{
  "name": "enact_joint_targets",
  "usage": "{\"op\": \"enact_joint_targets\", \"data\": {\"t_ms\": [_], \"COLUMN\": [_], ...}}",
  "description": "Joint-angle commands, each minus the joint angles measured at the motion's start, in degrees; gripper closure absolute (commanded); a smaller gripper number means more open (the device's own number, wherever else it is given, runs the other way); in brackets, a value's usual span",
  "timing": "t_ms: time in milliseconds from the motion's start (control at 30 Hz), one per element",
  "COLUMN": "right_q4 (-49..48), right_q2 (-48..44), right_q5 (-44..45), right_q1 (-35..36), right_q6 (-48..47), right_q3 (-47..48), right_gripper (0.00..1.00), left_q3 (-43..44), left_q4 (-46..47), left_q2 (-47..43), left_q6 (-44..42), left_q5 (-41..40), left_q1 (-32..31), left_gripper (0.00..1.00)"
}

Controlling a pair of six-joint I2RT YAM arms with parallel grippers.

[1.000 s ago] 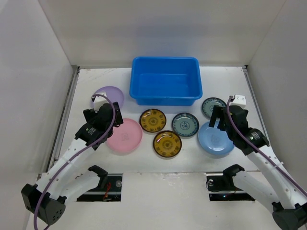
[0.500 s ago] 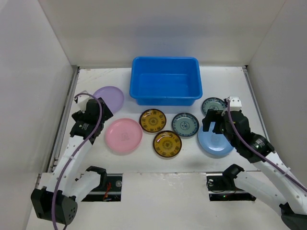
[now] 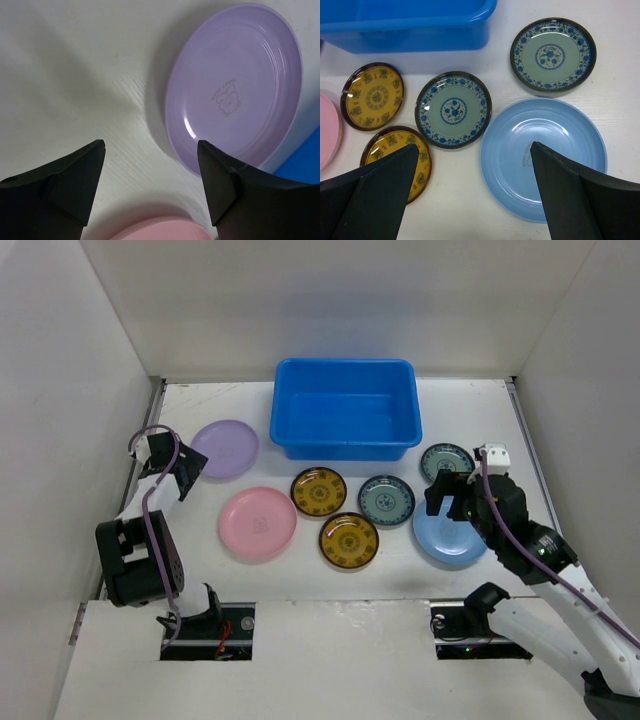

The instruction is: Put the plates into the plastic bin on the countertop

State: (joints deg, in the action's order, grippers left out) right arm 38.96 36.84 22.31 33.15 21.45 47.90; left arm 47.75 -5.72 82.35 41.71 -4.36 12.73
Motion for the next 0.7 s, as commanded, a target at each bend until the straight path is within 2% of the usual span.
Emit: {"op": "enact_joint_targets", "data": {"t_ms": [0, 333, 467, 600, 667], "right_q4": [-2.7, -2.8, -2.7, -3.1, -3.1], "right_q2": [0.4, -0.6, -0.9, -1.4, -1.6], "right_q5": [0.3, 0.5, 0.5, 0.6, 0.6], "right_q1": [-1.8, -4.8, -5.2, -5.4, -5.4], "right_q6": [0.7, 2.9, 3.0, 3.2, 3.2], "right_q3": [1.9, 1.8, 1.8, 1.1, 1.0], "right_gripper": [0.00, 0.00, 0.00, 0.00, 0.00], "left_q3": [3.9, 7.1, 7.4, 7.6, 8.7], "left_q4": [7.6, 11.3, 10.9, 10.8, 10.5], "left_q2": [4.0, 15.6, 17.1, 17.2, 14.9], "left_q6": [4.2, 6.9, 6.8, 7.0, 7.2], "left_q5": [6.3, 9.8, 9.8, 10.7, 10.8], "left_q1": [0.6, 1.5, 2.0, 3.1, 3.7], "left_gripper": [0.30, 0.60, 0.76, 0.97, 1.00]}}
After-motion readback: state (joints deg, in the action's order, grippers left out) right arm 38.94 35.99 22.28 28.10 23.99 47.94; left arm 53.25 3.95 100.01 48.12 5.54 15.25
